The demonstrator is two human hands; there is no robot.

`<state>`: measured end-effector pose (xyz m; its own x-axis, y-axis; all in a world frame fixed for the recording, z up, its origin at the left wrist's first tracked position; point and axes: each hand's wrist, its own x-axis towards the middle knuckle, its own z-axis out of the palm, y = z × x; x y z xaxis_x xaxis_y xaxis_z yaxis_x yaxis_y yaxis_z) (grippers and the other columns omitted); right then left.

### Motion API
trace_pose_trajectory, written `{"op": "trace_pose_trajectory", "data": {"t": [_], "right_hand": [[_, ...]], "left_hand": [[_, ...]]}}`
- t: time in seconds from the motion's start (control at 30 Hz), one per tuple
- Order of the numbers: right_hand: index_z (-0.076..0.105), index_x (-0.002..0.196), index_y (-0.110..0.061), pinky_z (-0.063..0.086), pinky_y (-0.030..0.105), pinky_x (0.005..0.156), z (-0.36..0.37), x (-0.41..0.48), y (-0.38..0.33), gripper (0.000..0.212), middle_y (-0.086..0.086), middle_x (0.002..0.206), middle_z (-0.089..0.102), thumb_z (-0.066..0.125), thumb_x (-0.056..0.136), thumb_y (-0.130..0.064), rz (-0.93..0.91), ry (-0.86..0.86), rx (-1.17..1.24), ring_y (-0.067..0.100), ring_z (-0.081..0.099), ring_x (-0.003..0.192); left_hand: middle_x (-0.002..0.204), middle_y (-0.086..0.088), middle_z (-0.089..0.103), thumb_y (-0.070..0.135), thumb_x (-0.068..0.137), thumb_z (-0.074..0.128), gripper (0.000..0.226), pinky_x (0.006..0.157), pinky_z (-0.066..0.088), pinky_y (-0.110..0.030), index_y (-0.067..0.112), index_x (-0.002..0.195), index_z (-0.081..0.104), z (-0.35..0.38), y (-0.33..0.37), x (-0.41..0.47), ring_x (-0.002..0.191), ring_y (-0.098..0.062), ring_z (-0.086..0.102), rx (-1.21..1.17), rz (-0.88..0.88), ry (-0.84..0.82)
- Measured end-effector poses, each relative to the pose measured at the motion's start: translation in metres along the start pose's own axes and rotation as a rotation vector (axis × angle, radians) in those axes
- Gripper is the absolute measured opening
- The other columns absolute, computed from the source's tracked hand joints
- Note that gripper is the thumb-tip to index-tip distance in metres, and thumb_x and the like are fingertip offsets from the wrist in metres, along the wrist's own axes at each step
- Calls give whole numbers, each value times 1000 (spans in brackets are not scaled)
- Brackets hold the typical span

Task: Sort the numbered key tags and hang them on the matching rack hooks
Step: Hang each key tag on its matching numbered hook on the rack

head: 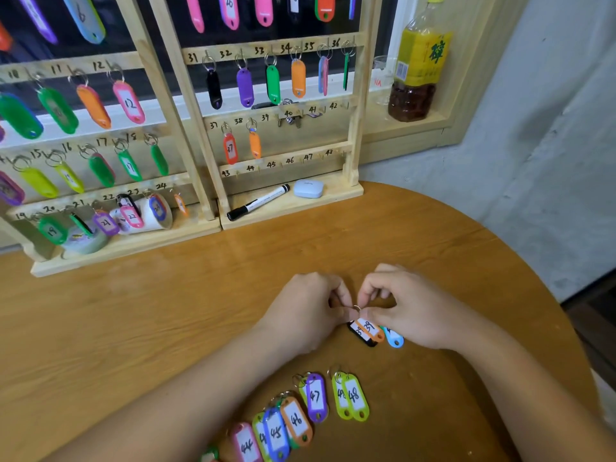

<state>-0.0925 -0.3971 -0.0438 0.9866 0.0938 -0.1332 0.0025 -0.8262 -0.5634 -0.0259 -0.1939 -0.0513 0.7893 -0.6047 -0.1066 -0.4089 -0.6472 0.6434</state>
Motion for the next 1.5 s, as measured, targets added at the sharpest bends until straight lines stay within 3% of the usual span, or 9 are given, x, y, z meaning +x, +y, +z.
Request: {"op": "trace_pose_trajectory", "data": {"t": [0.3,0.63,0.83,0.9,1.03,1.1,1.23,1.3,1.5], "right_hand": [[68,81,-36,36,31,95,7,2,-9,13,-19,96,60,73,92,-31,-8,43,-12,-3,49,105],[71,85,-33,46,28,85,-9,10,-17,13,-18,100,67,73,97,-27,-72,249,236,6,60,102],[69,93,-28,42,8,75,-27,31,-37,10,-20,91,70,70,100,-22,-138,337,363,0,64,91],[69,94,-28,43,10,72,-33,44,-43,8,-17,91,71,70,100,-23,-147,358,375,2,64,89],[70,91,-26,46,17,69,-47,74,-56,11,-15,90,71,70,100,-20,-182,430,386,2,62,80],[71,89,-22,42,13,66,-56,93,-63,11,-11,86,70,71,98,-16,-181,475,398,-1,59,74],[72,88,-20,49,30,74,-75,139,-78,10,0,88,72,71,96,-14,-197,527,426,17,59,76],[72,89,-18,47,22,72,-82,159,-85,10,-3,85,69,70,97,-13,-206,536,429,7,54,72],[72,89,-22,48,30,72,-88,206,-99,7,-15,63,62,69,96,-22,-183,544,441,6,57,67]], "left_hand": [[86,8,72,33,91,84,13,76,49,-26,26,90,73,-7,-9,-3,81,-6,61,-41,67,-60],[92,8,80,22,100,74,10,94,57,-38,20,94,67,-50,-17,-2,92,-11,74,-279,160,-18],[98,1,83,19,103,70,16,102,56,-37,6,104,62,-96,-14,9,102,-17,78,-405,139,79],[97,1,83,19,103,70,16,98,57,-31,6,104,62,-111,-13,16,100,-16,78,-381,135,121],[89,2,82,17,103,70,15,69,49,-6,4,103,64,-139,-8,32,79,-1,75,-276,123,234],[84,7,81,20,102,72,13,64,52,-12,8,101,65,-150,-8,44,68,7,70,-167,112,303],[82,9,78,30,98,77,13,81,60,-35,22,94,67,-172,-10,71,78,-6,72,16,95,460],[83,6,77,30,97,78,14,84,61,-42,23,92,67,-179,-9,79,81,-11,73,16,97,495],[81,3,76,28,98,76,11,77,63,-41,21,93,69,-189,-6,86,74,-12,74,19,118,591]]}}
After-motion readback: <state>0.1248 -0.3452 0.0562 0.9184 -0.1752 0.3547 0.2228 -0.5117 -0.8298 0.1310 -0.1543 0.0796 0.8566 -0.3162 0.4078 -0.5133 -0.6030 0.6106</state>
